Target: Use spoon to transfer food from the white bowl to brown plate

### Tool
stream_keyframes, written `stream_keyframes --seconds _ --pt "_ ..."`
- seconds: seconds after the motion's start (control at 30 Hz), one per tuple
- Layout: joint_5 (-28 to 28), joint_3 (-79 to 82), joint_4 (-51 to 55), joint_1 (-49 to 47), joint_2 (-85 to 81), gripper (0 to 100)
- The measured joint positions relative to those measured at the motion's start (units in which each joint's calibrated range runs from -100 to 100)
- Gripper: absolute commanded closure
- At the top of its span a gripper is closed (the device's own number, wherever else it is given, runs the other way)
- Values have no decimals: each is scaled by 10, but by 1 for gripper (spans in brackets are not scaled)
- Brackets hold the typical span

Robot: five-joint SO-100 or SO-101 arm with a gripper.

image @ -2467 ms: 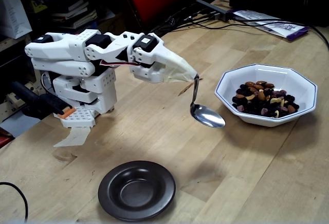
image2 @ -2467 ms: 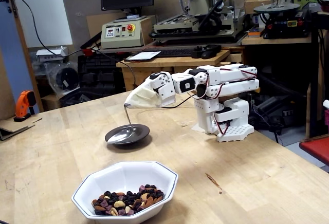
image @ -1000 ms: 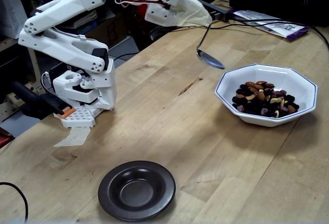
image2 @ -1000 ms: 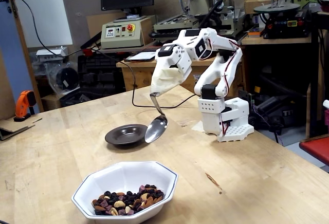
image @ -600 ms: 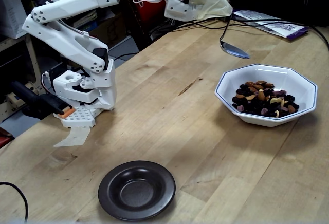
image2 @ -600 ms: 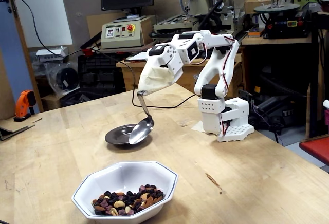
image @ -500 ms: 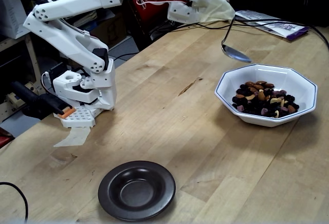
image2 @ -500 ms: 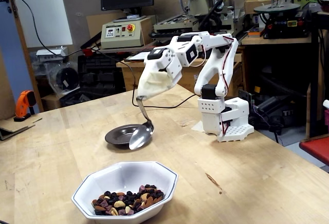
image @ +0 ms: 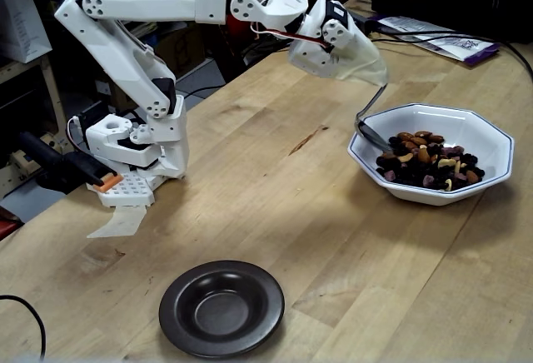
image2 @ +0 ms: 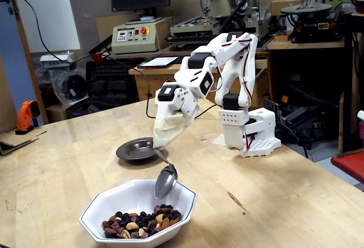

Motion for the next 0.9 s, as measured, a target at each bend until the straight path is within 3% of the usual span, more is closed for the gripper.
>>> stream_keyframes --seconds 0.43,0.9 --pt "0 0 -1 0 15 95" --pt "2 -21 -16 0 139 95"
